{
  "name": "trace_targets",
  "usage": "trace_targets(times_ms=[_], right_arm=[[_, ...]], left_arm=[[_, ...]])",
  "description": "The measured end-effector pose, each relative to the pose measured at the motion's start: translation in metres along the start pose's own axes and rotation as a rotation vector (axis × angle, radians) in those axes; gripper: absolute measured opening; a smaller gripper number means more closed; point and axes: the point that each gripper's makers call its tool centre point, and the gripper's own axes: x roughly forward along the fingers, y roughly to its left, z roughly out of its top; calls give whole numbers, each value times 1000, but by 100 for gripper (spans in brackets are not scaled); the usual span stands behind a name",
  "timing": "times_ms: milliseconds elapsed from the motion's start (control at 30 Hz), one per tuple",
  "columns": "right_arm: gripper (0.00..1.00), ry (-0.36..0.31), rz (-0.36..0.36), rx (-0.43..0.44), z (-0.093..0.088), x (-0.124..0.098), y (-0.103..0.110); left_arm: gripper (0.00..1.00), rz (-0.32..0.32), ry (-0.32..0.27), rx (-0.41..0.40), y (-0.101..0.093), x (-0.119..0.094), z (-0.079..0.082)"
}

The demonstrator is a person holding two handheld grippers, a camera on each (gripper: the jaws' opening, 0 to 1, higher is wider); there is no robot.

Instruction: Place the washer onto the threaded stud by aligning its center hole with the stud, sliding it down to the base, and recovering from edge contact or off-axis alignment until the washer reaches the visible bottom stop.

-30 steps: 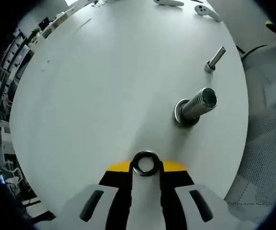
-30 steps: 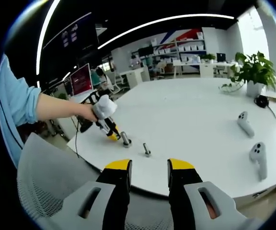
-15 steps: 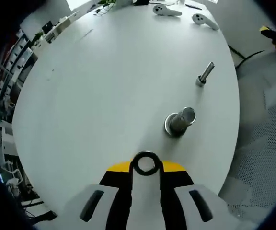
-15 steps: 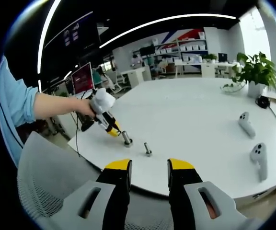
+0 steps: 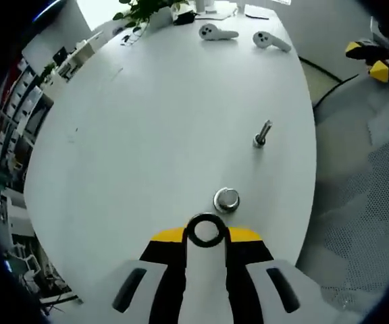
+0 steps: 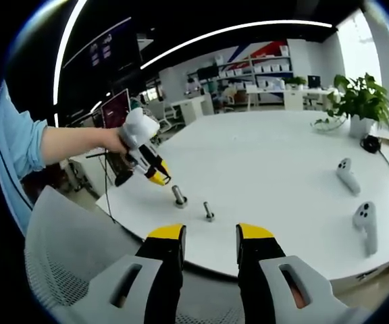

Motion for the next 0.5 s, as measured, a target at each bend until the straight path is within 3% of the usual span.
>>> trace_targets(times_ms=[167,300,500], right_arm=[[32,7,8,-3,-1,0,1],[32,7,10,-4,-1,0,2],[32,8,17,-9,-1,0,2]], left_arm=[[19,6,-22,18,-2,-8,15],[19,-5,-29,45,-15,-11,27],[19,-24,-12,60,-20,-7,31]])
